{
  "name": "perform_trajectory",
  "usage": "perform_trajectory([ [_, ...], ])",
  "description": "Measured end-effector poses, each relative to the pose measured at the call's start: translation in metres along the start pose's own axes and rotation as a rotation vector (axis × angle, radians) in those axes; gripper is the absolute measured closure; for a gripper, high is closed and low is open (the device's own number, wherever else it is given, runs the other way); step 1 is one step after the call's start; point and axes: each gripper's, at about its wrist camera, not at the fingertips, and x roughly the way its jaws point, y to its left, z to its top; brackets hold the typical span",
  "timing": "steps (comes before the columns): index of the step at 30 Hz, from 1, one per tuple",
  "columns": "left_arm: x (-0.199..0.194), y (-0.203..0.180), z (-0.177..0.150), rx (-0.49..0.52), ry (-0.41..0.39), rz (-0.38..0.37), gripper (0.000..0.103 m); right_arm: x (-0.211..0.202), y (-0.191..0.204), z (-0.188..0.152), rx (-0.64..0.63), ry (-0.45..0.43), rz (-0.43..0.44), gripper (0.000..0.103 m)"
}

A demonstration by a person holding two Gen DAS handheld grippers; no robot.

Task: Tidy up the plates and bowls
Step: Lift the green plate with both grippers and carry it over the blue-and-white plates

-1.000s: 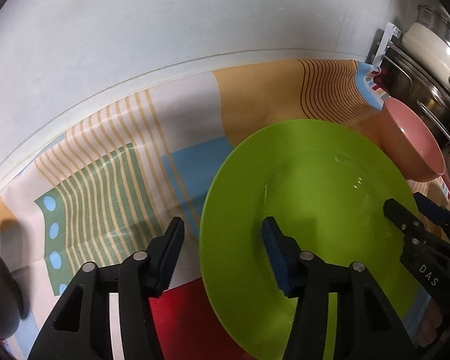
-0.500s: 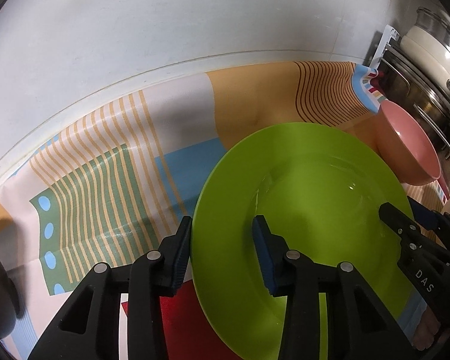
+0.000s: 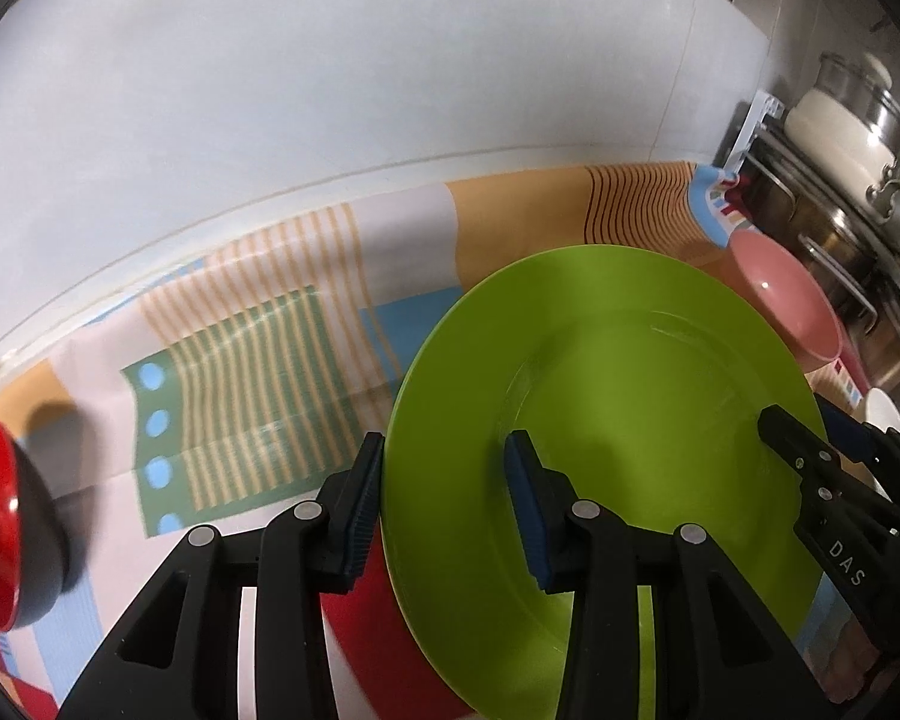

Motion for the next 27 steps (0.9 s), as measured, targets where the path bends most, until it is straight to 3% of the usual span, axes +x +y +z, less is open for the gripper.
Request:
perform_trajectory([
  [13,-0.071,0.021,-0.03,-0.058,-0.062,0.032,0.063,-0.07,0.003,-0.007,-0.036,-0.065,0.03,0.061],
  [27,-0.136,0.056,-0.091,-0.153,-0.093,0.082,0.064,-0.121,0.051,-0.034,-0.111,-0.088,0.089,0.061],
])
